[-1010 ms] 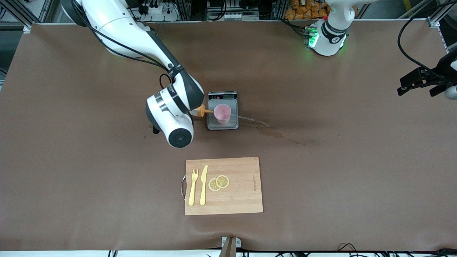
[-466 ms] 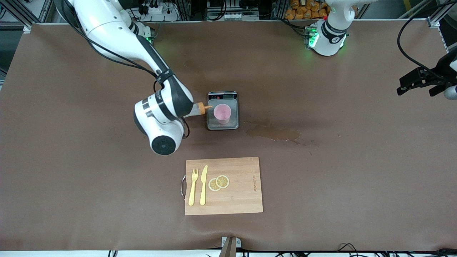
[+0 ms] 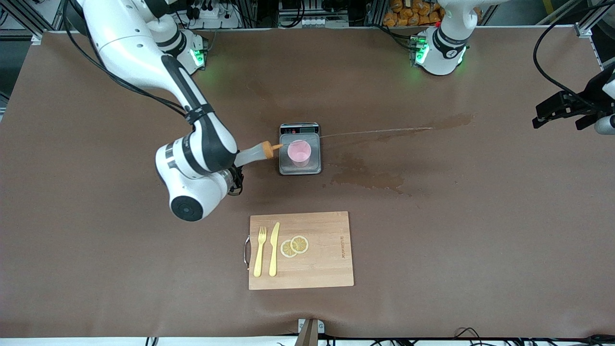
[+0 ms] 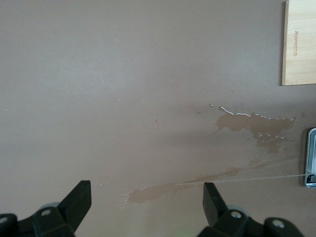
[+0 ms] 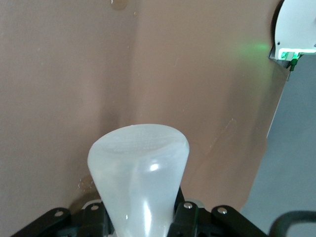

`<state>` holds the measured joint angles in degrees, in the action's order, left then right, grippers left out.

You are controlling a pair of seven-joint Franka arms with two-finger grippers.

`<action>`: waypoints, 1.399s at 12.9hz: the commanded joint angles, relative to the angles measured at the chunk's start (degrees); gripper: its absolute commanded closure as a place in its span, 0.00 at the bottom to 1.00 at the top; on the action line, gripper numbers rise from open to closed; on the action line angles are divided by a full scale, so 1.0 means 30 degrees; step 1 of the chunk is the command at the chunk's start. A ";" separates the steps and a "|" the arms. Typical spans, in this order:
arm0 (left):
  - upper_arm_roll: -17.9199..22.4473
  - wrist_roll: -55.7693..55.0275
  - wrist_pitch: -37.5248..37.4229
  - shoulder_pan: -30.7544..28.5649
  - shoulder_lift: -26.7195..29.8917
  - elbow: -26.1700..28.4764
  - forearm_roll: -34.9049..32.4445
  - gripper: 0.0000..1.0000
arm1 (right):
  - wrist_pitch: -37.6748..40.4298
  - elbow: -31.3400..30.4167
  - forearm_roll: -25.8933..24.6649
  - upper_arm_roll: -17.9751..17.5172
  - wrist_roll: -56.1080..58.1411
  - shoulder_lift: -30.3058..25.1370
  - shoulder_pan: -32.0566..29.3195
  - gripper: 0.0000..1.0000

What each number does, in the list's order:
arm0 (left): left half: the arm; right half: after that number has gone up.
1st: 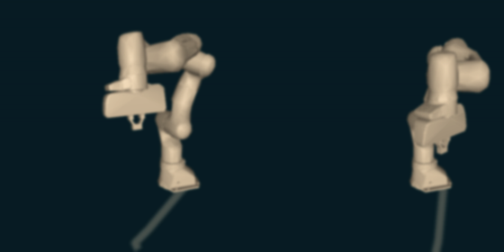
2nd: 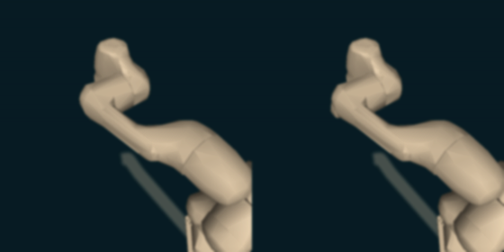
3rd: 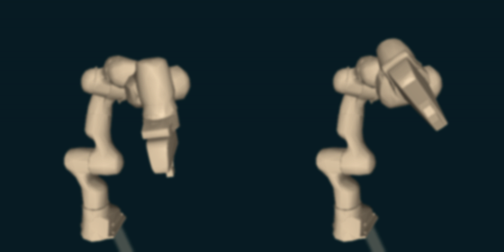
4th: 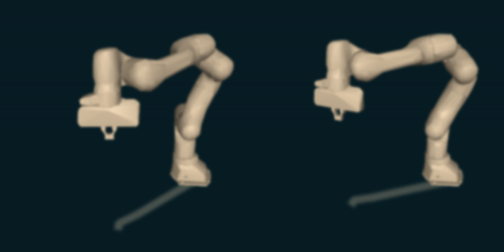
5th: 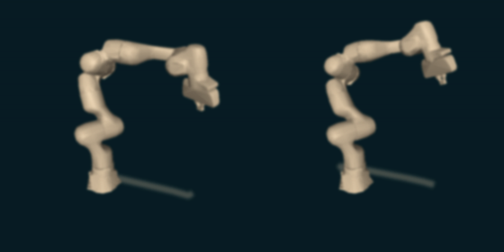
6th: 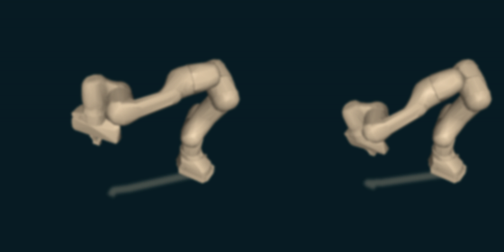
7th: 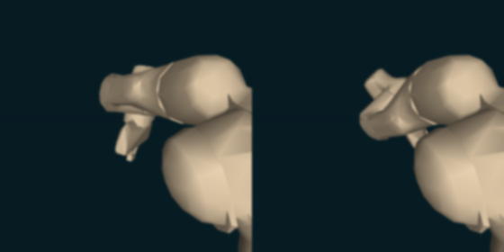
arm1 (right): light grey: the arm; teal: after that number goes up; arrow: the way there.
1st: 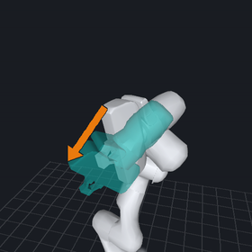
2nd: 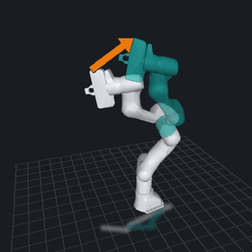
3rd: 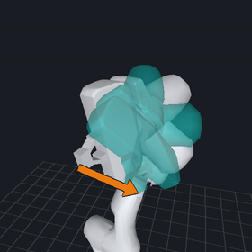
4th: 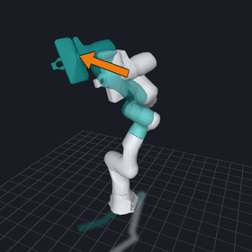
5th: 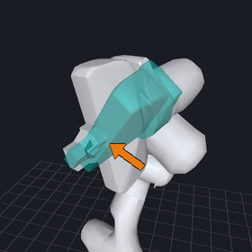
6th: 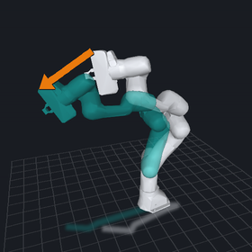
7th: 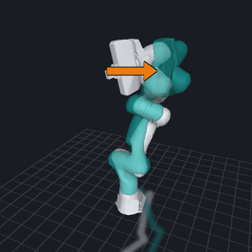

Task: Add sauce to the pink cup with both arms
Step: 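Pull the bottle back away from the cup with the right gripper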

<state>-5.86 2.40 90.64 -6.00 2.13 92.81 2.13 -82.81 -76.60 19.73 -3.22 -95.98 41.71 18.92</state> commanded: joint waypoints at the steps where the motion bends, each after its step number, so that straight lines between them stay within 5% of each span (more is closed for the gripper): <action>1: 0.0020 0.0019 -0.0068 0.0066 0.0286 0.0178 0.0198 0.00 | 0.0153 -0.0308 0.1827 -0.0247 0.2597 -0.0308 -0.2052 0.65; 10: -0.0244 0.0019 0.0049 0.0096 0.0169 0.0178 0.0169 0.00 | 0.2057 -0.0657 0.6368 -0.0247 0.9429 0.0366 -0.7620 0.59; 18: -0.0273 0.0019 0.0020 0.0096 0.0140 0.0207 0.0169 0.00 | 0.3289 -0.0689 0.7280 -0.0218 1.4675 0.1713 -1.4328 0.59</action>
<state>-6.67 2.40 90.67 -5.88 2.13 93.11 2.13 -74.34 -78.77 39.58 -2.60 -53.61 46.69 -19.66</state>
